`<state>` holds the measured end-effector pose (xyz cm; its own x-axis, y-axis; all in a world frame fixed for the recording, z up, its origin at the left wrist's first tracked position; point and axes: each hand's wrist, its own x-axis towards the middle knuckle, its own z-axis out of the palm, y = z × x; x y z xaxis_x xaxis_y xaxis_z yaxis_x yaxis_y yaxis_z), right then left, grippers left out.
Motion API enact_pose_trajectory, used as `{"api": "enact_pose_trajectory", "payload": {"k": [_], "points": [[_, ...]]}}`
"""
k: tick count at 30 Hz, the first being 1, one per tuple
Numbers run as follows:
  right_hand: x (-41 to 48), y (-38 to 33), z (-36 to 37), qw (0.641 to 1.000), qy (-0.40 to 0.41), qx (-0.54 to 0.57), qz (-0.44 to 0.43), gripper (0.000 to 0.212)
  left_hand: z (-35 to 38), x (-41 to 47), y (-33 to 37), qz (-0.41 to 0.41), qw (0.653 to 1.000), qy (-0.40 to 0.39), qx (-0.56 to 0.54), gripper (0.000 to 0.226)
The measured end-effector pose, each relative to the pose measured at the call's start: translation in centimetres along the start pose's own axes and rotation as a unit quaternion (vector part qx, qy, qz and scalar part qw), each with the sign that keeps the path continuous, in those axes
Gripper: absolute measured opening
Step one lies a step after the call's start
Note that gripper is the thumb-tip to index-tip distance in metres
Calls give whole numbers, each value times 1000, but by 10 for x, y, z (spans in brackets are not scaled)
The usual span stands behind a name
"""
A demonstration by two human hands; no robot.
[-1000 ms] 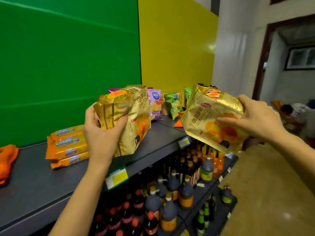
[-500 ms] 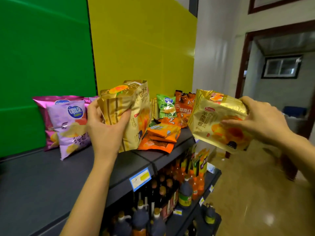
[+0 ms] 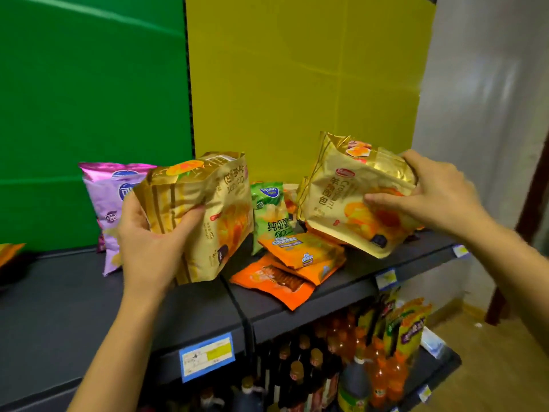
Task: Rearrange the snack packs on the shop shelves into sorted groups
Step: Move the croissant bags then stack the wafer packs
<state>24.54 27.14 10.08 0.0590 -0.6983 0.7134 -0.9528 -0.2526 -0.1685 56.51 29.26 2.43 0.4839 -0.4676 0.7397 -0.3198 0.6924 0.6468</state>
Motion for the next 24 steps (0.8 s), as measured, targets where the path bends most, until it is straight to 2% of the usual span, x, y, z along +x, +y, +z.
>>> {"api": "enact_pose_trajectory", "payload": {"k": [5,9,13,15,18,22,24], "points": [[36,-14,25,991,-18,100,-90,87,-16,-14,-4,-11,995,61,73,39],[49,-40,43,961,-53,217,-161,66,-30,-19,-8,-47,989,89,109,37],[51,-77,63,913,-136,294,-249,58,-48,-17,-23,-116,980,51,152,45],[50,-94,77,894,-161,302,-288,59,-59,-15,-29,-159,975,38,153,51],[47,-117,98,882,-185,277,-334,79,-73,-8,-31,-195,969,17,148,42],[38,-143,117,860,-224,247,-387,76,-87,2,-31,-210,959,-30,189,22],[35,-153,125,848,-247,227,-410,81,-90,6,-27,-221,958,-41,176,19]]}}
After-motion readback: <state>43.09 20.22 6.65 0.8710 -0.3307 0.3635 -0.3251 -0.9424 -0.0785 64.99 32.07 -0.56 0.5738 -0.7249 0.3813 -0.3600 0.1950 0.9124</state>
